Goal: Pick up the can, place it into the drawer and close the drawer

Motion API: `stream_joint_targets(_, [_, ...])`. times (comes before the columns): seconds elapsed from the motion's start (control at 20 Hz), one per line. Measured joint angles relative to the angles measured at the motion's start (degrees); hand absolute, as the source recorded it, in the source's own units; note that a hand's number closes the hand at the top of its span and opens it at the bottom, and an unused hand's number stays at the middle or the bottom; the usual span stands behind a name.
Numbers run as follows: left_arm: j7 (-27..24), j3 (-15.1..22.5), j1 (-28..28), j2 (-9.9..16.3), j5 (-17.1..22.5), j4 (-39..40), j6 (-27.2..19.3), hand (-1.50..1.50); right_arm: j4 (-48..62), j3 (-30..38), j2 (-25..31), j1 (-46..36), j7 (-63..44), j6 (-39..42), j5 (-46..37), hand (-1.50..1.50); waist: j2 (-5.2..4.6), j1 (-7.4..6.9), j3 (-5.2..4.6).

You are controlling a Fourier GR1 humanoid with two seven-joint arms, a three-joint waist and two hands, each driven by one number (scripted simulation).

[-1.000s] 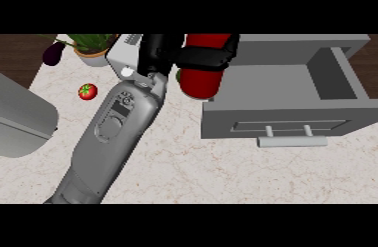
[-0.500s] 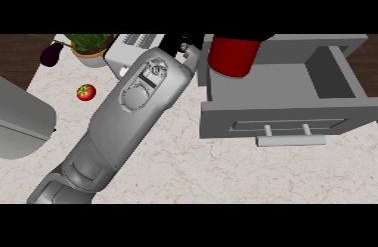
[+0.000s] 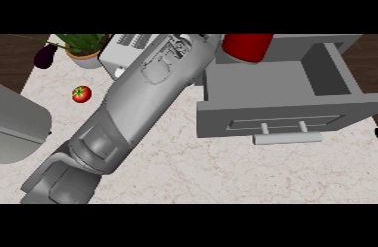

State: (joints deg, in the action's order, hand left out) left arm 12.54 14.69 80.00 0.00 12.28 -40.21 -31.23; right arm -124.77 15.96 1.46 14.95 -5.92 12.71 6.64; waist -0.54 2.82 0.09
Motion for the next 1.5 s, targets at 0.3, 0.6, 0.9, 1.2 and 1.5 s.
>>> stream_joint_targets(0.3, [-3.1,3.8,3.2,0.0,4.7,6.4,-1.0,1.5,1.3,0.6,0.8,-1.6,-0.4,0.1,0.2,-1.5,-0.15,0.71,0.02])
stream_joint_targets(0.6, [-6.2,6.9,4.7,0.0,8.9,11.5,-1.7,1.5,1.2,-1.1,0.4,-4.0,-1.9,-1.0,-1.2,-1.5,-0.49,1.57,0.03])
stream_joint_targets(0.9, [-9.1,10.4,5.4,0.0,11.3,15.2,-3.9,1.5,3.3,-1.2,0.8,-6.9,-2.0,-1.8,-2.1,-1.5,-0.73,2.38,0.07])
stream_joint_targets(1.2, [-11.7,14.2,3.7,0.0,13.3,17.0,-4.8,1.5,3.9,-1.6,0.8,-7.6,-1.6,-1.7,-2.3,-1.5,-0.94,3.36,0.08])
stream_joint_targets(1.5, [-13.2,17.8,2.9,0.0,14.3,18.2,-6.5,-1.5,4.1,-1.6,1.2,-8.1,-1.3,-1.4,-2.3,-1.5,-1.09,4.13,0.1])
